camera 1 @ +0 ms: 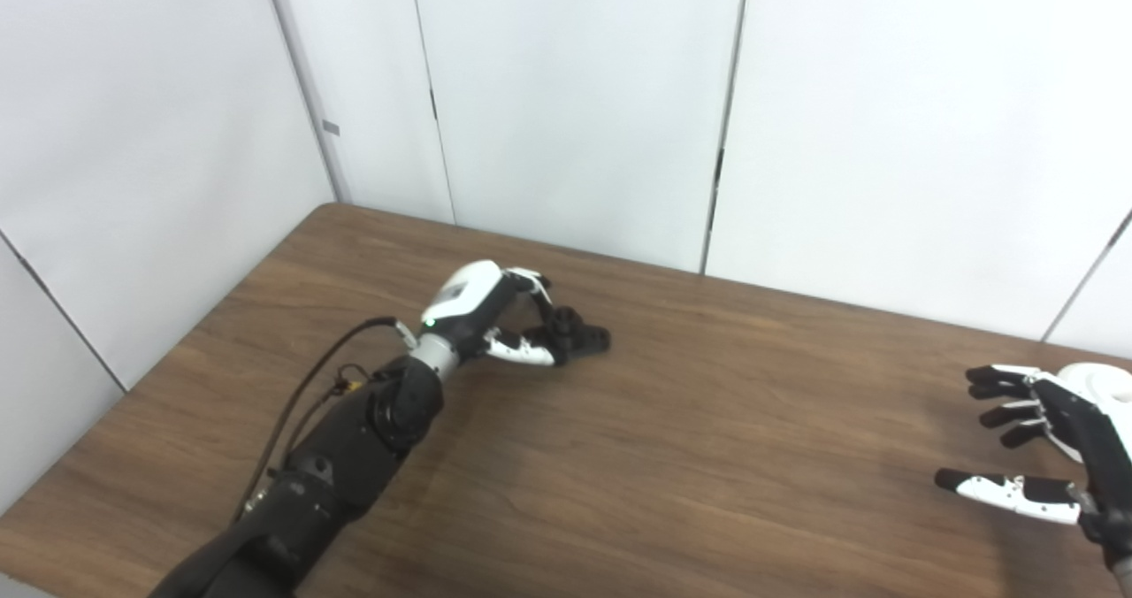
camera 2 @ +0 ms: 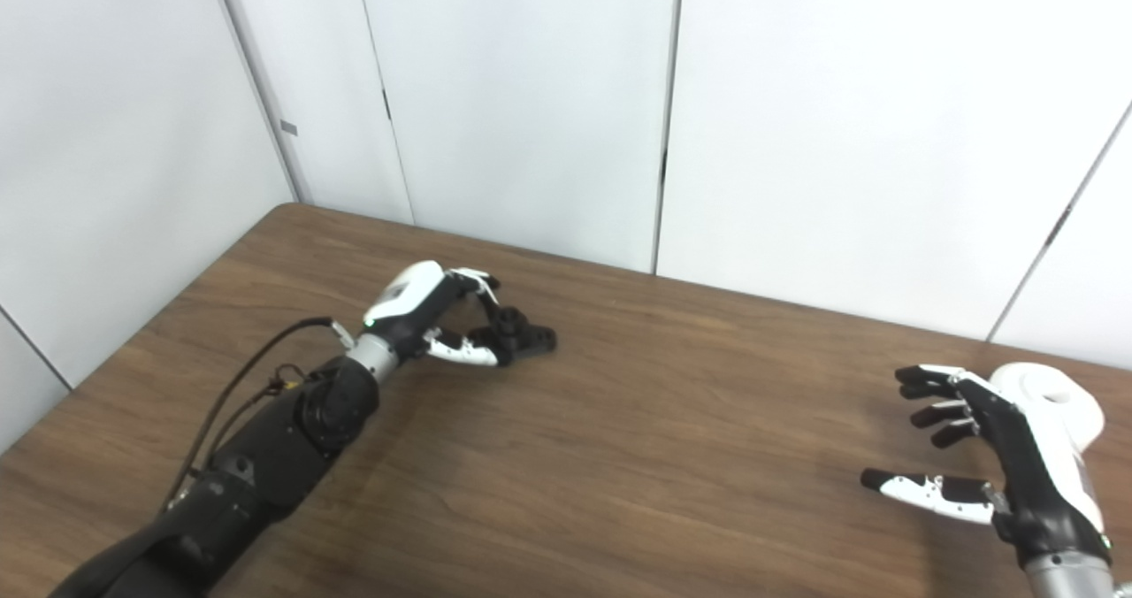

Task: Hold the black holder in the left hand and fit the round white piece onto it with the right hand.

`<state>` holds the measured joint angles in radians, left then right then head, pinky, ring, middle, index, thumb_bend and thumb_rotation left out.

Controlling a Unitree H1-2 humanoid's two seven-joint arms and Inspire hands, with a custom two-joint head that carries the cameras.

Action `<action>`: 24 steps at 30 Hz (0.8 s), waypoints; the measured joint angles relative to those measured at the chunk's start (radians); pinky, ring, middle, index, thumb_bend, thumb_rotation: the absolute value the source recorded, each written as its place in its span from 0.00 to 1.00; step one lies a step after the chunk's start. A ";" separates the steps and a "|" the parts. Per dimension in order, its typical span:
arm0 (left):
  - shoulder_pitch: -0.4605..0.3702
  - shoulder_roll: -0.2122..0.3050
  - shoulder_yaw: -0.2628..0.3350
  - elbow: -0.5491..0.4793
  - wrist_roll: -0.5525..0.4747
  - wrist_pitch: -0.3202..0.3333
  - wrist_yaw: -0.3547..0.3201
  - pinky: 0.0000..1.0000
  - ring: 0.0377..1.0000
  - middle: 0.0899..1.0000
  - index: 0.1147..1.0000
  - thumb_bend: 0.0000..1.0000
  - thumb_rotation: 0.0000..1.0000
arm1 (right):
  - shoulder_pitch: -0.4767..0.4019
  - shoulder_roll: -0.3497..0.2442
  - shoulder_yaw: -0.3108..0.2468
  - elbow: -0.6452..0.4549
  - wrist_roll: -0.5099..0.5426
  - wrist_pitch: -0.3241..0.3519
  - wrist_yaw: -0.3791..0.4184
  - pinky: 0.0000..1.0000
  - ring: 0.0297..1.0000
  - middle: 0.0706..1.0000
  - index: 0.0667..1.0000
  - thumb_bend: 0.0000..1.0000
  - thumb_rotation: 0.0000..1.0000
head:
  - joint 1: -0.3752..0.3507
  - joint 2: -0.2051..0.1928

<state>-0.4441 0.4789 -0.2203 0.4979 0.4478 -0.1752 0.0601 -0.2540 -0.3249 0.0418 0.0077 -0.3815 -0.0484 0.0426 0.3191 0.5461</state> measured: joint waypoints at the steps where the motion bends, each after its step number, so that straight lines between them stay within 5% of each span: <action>1: 0.003 -0.001 -0.007 -0.017 0.006 0.000 -0.010 0.78 0.86 0.81 0.41 0.52 0.06 | 0.000 0.000 0.000 0.000 0.001 -0.002 0.000 0.48 0.57 0.66 0.68 0.68 0.00 | 0.002 -0.002; 24: 0.027 -0.105 -0.164 -0.147 0.105 -0.080 -0.047 0.72 0.88 0.83 0.41 0.52 0.07 | -0.010 0.000 -0.009 0.033 0.000 -0.048 -0.023 0.48 0.57 0.65 0.68 0.68 0.00 | -0.035 0.003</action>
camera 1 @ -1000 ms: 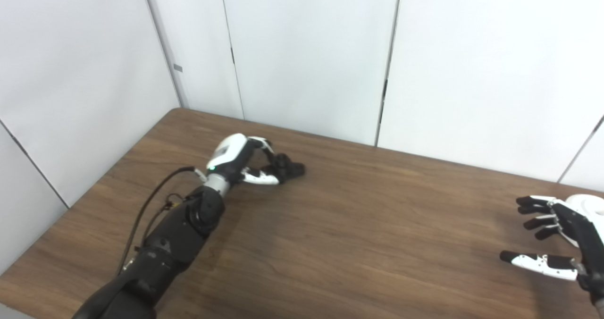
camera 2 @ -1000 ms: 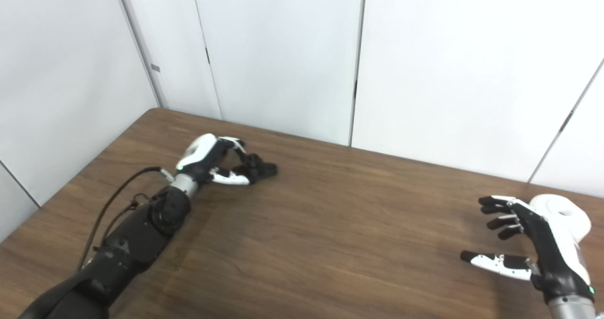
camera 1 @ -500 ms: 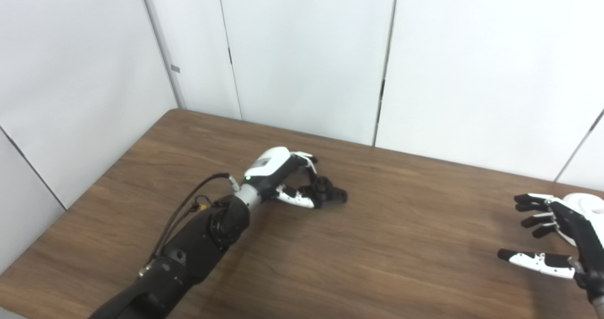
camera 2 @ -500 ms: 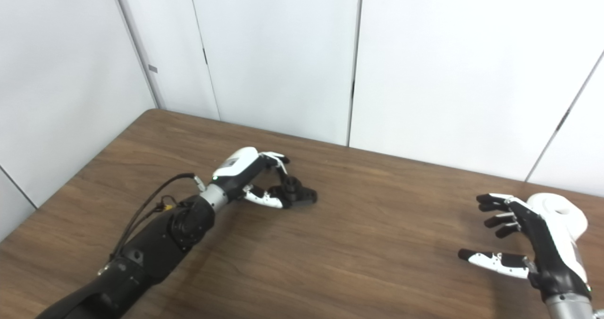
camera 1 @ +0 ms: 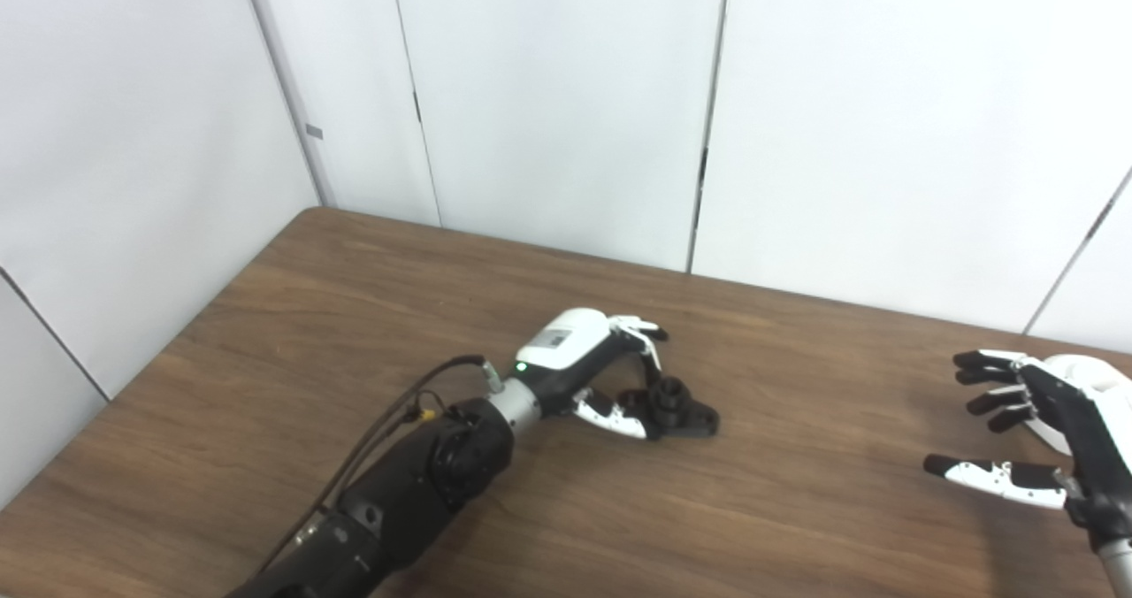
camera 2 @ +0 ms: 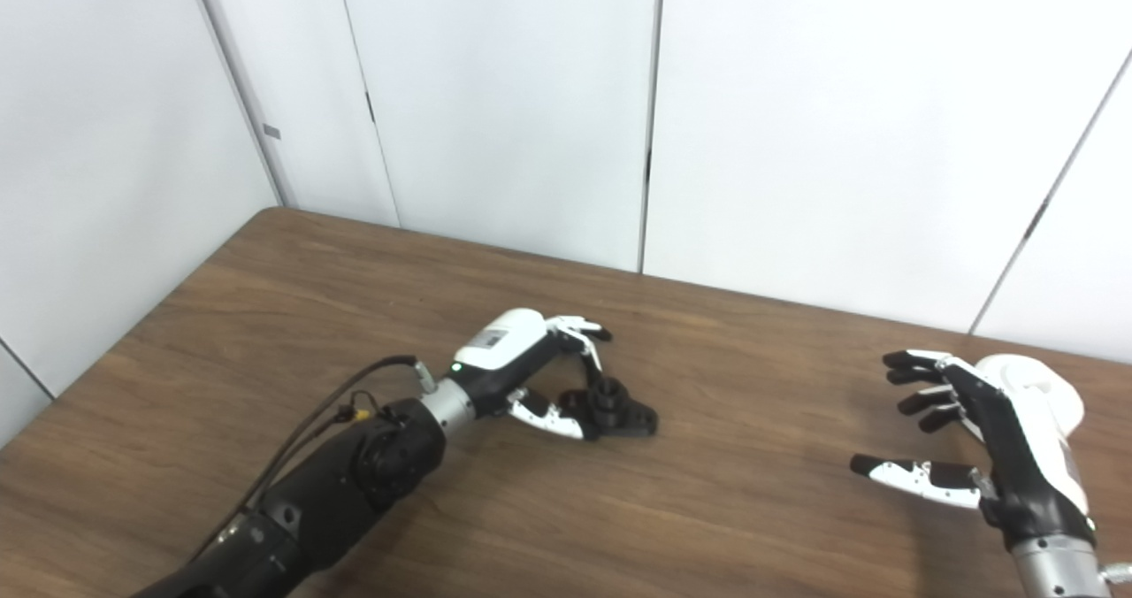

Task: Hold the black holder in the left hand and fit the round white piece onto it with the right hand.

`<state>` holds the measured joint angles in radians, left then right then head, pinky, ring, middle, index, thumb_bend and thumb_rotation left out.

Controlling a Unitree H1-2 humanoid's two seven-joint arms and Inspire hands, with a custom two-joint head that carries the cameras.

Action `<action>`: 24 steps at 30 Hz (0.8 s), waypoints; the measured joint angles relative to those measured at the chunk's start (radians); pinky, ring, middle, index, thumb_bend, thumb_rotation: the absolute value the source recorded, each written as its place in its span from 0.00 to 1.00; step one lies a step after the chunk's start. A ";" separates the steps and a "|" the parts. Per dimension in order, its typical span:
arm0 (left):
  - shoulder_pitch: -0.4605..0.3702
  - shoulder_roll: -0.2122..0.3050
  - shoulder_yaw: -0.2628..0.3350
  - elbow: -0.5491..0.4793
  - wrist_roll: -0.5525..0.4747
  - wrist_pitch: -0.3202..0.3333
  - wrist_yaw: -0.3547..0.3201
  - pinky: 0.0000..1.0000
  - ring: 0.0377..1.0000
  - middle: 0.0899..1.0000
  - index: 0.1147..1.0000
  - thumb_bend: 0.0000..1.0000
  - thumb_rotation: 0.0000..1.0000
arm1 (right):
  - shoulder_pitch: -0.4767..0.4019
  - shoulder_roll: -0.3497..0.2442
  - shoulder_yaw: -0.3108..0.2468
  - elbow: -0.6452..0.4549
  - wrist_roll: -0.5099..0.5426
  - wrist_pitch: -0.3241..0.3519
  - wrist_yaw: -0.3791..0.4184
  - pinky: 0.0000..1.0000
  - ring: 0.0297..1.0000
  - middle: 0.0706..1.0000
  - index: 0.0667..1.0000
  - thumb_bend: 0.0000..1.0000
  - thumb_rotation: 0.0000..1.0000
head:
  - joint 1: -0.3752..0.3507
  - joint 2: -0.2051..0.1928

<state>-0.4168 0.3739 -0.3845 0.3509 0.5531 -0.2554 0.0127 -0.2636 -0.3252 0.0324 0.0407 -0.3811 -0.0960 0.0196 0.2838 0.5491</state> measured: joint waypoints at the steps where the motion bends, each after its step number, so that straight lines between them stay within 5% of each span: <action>1: -0.001 -0.005 -0.004 0.000 0.002 0.000 0.000 0.71 0.88 0.82 0.41 0.52 0.07 | 0.000 0.000 0.000 0.000 0.000 0.000 -0.001 0.49 0.57 0.65 0.68 0.68 0.00 | -0.003 0.002; 10: -0.037 -0.014 -0.062 0.023 0.023 -0.054 -0.008 0.70 0.89 0.83 0.41 0.52 0.08 | -0.002 0.002 0.002 -0.002 0.000 -0.006 -0.006 0.47 0.56 0.65 0.68 0.67 0.00 | -0.055 0.017; 24: -0.077 -0.012 -0.142 0.061 0.083 -0.149 -0.004 0.73 0.87 0.82 0.41 0.52 0.07 | 0.000 0.035 0.012 -0.045 -0.021 -0.025 -0.016 0.48 0.55 0.64 0.68 0.63 0.00 | -0.238 0.057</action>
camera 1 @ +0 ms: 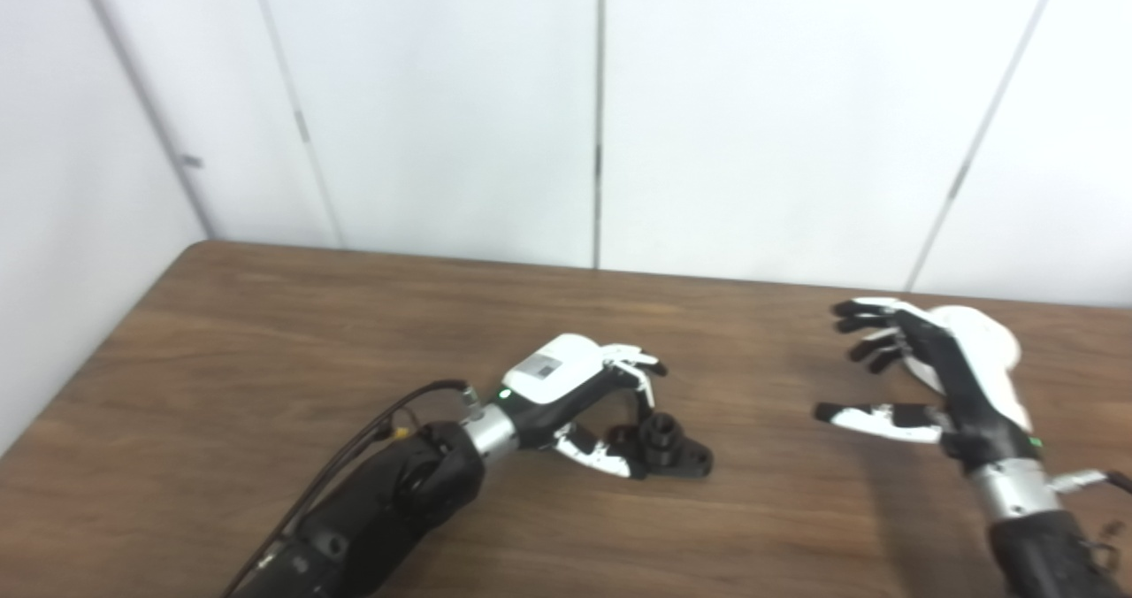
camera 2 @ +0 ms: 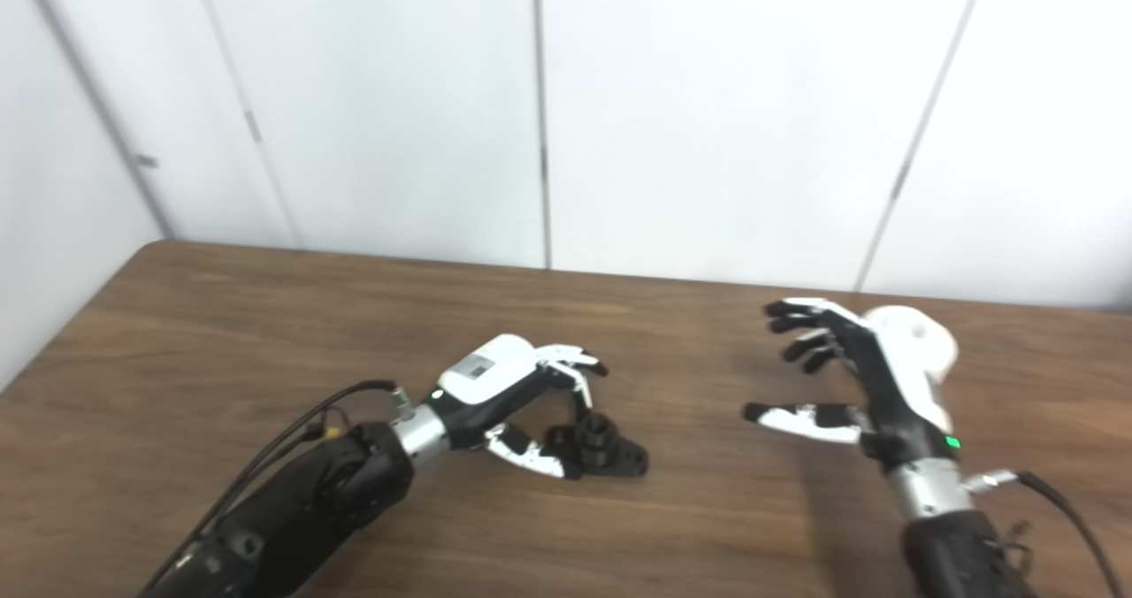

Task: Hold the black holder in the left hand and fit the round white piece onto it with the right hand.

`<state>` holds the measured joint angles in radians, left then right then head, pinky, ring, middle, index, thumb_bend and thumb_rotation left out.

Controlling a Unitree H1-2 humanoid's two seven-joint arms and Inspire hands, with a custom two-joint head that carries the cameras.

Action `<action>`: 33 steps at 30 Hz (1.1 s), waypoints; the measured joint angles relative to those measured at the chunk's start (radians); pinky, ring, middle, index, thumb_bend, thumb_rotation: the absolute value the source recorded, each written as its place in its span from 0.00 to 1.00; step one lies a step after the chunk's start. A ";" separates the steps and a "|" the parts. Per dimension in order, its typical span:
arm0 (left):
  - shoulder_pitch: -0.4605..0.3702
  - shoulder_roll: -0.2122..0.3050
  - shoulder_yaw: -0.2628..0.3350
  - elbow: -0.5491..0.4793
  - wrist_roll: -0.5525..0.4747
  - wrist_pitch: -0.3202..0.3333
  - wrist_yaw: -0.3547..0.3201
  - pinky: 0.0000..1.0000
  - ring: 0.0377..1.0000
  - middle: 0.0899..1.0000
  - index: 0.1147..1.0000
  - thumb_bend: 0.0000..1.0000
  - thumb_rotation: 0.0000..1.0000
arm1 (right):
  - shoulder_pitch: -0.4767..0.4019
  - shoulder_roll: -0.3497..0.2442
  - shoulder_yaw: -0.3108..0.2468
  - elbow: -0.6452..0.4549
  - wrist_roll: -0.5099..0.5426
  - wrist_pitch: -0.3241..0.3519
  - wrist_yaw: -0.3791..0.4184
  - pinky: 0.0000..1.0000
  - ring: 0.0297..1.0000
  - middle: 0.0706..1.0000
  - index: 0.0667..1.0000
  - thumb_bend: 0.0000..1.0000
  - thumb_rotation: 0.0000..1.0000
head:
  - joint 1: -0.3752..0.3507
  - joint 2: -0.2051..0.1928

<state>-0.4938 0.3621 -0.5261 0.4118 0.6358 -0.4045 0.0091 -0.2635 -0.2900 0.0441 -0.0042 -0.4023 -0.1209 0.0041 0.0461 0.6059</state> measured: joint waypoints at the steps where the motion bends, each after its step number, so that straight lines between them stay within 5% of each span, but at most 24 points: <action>1: -0.001 0.000 -0.001 0.001 0.000 -0.001 0.000 0.73 0.86 0.82 0.41 0.52 0.07 | 0.000 0.001 0.000 0.000 -0.002 0.001 0.000 0.48 0.55 0.65 0.68 0.63 0.00 | 0.000 0.000; 22: -0.008 0.036 -0.003 0.036 0.011 -0.057 0.031 0.72 0.85 0.81 0.42 0.52 0.08 | -0.060 -0.018 -0.014 -0.058 -0.051 0.041 0.017 0.50 0.60 0.68 0.69 0.66 0.04 | -0.244 -0.020; 33: -0.003 0.063 -0.015 0.049 -0.003 -0.076 0.065 0.71 0.85 0.81 0.42 0.52 0.08 | -0.143 -0.117 -0.076 -0.121 -0.158 0.201 0.043 0.56 0.70 0.74 0.72 0.71 0.18 | -0.342 -0.058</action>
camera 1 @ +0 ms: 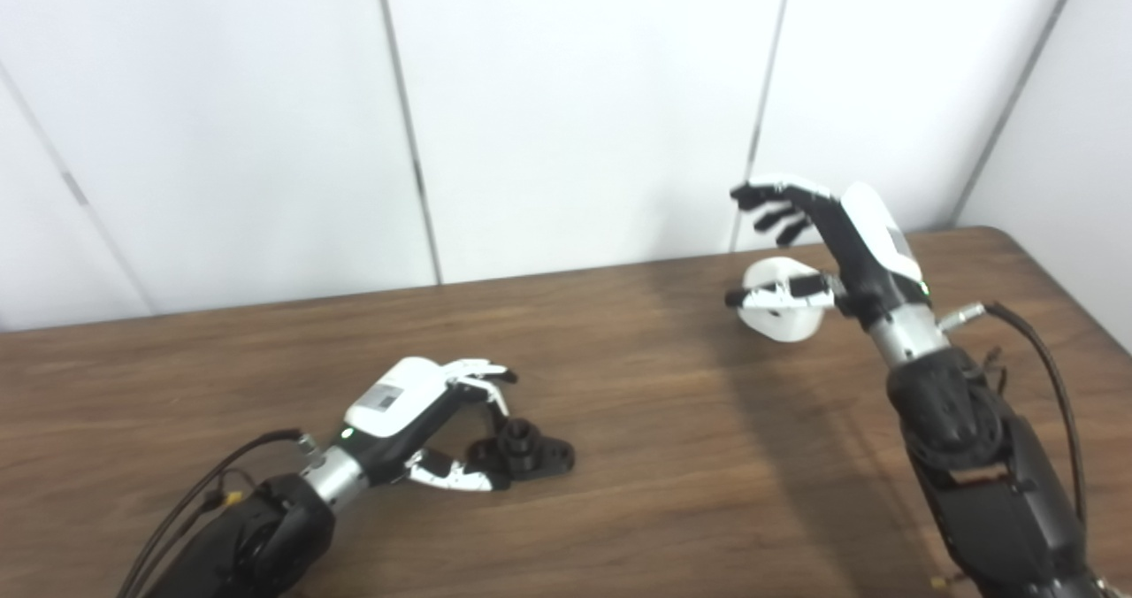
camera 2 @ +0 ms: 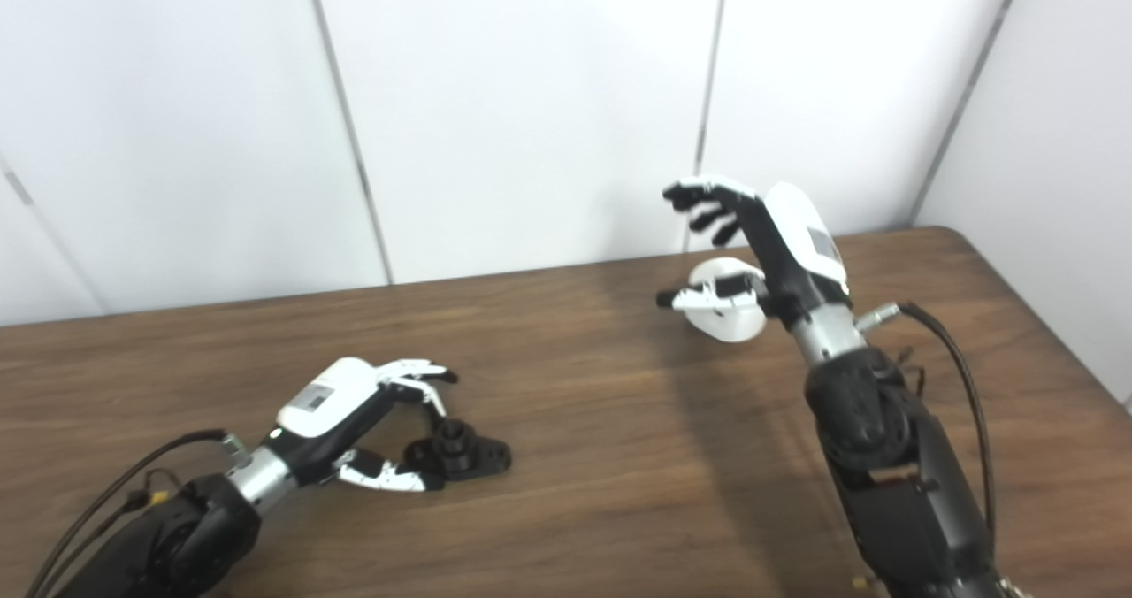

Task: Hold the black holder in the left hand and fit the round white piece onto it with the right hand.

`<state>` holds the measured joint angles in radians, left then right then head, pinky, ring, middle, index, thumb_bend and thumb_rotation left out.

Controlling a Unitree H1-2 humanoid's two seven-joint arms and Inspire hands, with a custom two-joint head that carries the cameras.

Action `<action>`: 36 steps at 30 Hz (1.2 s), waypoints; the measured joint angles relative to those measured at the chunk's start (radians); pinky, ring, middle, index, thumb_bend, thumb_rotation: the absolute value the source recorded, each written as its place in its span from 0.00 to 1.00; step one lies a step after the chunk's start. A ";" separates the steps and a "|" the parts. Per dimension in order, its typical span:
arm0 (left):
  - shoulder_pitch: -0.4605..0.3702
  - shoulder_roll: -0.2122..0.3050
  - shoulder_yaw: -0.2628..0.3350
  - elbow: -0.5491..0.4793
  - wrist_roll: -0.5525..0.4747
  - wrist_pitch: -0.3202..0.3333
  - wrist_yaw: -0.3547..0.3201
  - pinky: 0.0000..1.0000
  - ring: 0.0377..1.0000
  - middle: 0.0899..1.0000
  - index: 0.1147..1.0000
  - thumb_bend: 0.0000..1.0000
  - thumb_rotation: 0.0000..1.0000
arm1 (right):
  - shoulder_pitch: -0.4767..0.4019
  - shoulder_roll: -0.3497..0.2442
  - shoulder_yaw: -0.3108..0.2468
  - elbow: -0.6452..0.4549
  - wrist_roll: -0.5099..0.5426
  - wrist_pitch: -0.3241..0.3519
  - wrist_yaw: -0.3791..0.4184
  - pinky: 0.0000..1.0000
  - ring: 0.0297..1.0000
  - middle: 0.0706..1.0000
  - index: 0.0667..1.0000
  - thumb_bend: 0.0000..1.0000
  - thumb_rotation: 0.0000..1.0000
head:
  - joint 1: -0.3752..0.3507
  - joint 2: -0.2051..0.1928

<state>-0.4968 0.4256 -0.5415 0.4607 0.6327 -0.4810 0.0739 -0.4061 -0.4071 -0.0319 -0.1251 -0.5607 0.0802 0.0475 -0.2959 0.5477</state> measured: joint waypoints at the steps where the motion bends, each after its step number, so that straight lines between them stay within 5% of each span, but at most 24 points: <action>1: 0.000 0.003 -0.003 0.000 -0.001 0.000 0.003 0.71 0.85 0.81 0.42 0.52 0.08 | -0.006 -0.009 -0.003 -0.005 -0.008 0.023 0.010 0.57 0.72 0.76 0.72 0.72 0.19 | -0.014 -0.008; 6: 0.000 0.023 -0.015 0.003 -0.021 0.000 0.011 0.71 0.86 0.82 0.42 0.52 0.08 | -0.036 -0.067 -0.005 0.009 -0.064 0.105 0.033 0.59 0.75 0.79 0.72 0.75 0.20 | -0.034 -0.014; 14: -0.002 0.034 -0.050 0.022 -0.042 0.000 0.067 0.71 0.86 0.81 0.42 0.52 0.08 | -0.070 -0.104 0.002 0.078 -0.092 0.131 0.038 0.68 0.85 0.86 0.75 0.78 0.26 | -0.052 -0.025; 21: -0.007 0.048 -0.070 0.024 -0.045 0.000 0.085 0.70 0.85 0.81 0.42 0.52 0.08 | -0.076 -0.144 0.038 0.096 -0.097 0.226 0.150 0.78 0.94 0.94 0.79 0.86 0.31 | -0.055 -0.023; 36: -0.013 0.059 -0.099 0.030 -0.052 0.000 0.118 0.70 0.85 0.81 0.42 0.52 0.08 | -0.135 -0.167 0.115 0.218 -0.089 0.254 0.215 0.78 0.97 0.99 0.83 0.95 0.43 | -0.062 -0.040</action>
<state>-0.5097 0.4847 -0.6409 0.4912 0.5807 -0.4813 0.1924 -0.5414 -0.5744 0.0828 0.0934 -0.6496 0.3342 0.2621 -0.3574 0.5077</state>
